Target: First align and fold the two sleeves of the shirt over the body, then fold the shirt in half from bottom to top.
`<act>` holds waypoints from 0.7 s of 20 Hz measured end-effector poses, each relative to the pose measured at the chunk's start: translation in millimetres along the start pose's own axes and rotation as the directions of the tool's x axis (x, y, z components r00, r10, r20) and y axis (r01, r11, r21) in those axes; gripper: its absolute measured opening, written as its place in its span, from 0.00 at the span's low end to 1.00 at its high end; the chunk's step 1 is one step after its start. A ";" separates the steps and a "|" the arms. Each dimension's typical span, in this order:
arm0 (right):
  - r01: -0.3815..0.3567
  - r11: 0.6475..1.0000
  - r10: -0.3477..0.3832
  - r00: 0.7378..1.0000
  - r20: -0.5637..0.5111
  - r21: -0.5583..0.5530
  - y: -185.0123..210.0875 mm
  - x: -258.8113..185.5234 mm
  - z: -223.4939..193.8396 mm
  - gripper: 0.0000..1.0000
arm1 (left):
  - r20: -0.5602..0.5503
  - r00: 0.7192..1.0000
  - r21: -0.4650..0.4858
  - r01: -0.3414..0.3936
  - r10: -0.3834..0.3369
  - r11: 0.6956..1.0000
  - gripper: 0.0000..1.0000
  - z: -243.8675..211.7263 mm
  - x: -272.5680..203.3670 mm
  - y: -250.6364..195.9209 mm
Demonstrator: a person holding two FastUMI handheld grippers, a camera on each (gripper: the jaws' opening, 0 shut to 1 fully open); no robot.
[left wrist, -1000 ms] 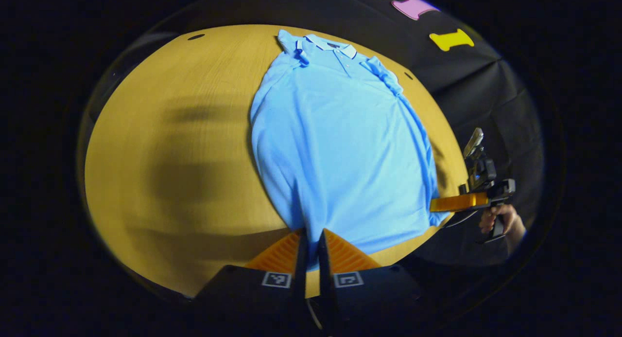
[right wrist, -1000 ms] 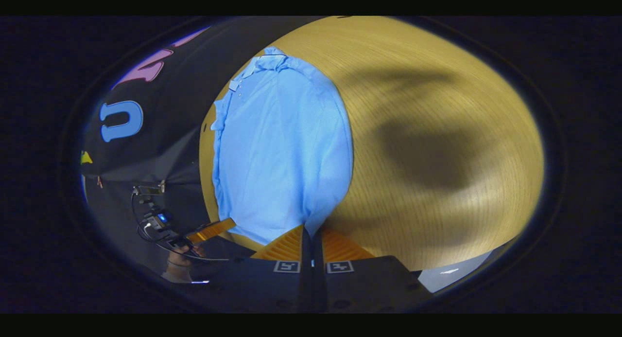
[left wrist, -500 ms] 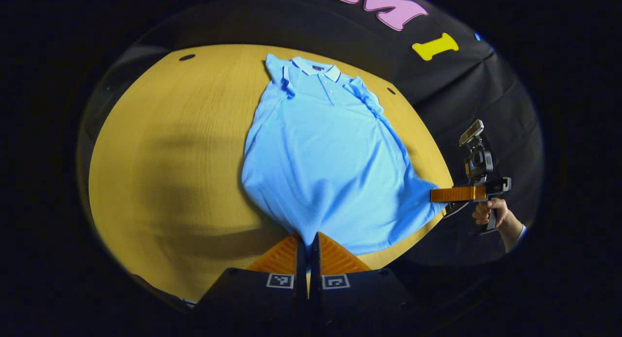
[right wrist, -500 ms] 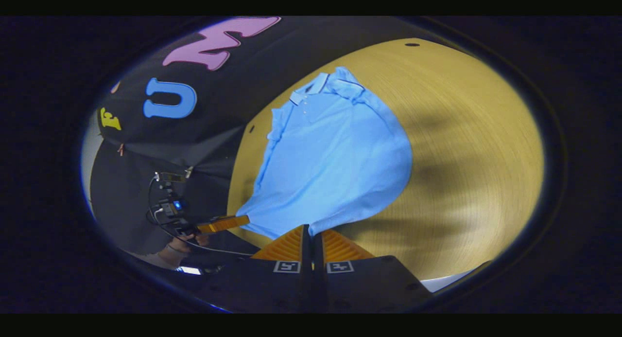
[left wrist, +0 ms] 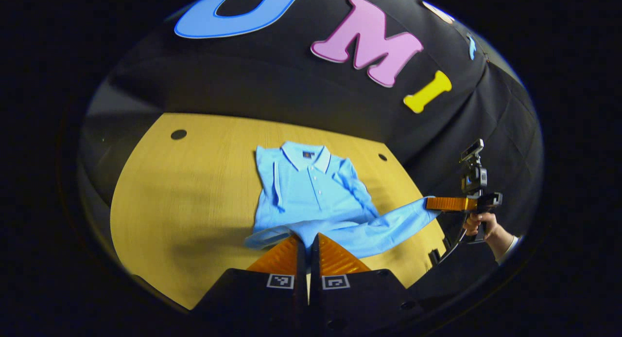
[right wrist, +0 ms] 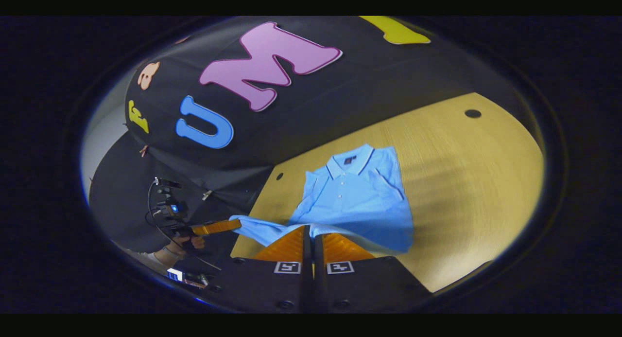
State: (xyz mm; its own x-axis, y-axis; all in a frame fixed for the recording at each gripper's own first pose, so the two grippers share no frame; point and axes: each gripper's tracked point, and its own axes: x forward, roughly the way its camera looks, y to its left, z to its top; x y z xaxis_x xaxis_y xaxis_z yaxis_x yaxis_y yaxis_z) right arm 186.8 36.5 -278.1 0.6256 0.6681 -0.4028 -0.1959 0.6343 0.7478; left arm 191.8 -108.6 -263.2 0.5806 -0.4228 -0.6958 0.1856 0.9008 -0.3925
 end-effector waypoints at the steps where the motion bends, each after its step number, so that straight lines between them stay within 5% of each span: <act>1: -0.010 1.000 0.010 1.000 0.024 -0.011 -4.2 12.5 30.5 0.04 | 0.024 0.999 -0.006 -0.036 0.036 0.999 0.06 23.2 15.9 7.3; 3: -0.047 0.998 0.048 0.997 0.053 -0.033 -11.7 42.2 77.2 0.09 | 0.032 0.985 -0.014 -0.169 0.169 0.986 0.06 53.9 43.8 33.0; 6: -0.050 0.995 0.053 0.998 0.040 -0.081 -45.8 96.5 114.8 0.04 | 0.083 0.976 -0.029 -0.200 0.202 0.979 0.07 98.0 100.1 37.3; 11: 0.069 0.988 -0.064 0.997 0.039 -0.136 -126.0 189.6 145.9 0.09 | 0.058 0.934 -0.110 -0.345 0.352 0.932 0.07 142.1 199.0 83.5; 14: 0.178 0.963 -0.174 0.984 0.038 -0.201 -169.5 225.4 128.2 0.02 | -0.008 0.915 -0.143 -0.401 0.404 0.905 0.07 131.6 243.3 113.3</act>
State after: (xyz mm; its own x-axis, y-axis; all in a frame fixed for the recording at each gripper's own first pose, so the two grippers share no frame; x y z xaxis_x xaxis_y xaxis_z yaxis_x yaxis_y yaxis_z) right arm 457.8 29.7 -428.0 0.6782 0.5325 -0.5065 -0.2293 0.8081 0.5426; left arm 458.4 -96.4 -397.8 0.5995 -0.0240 -0.8000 -0.1782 0.9705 -0.1626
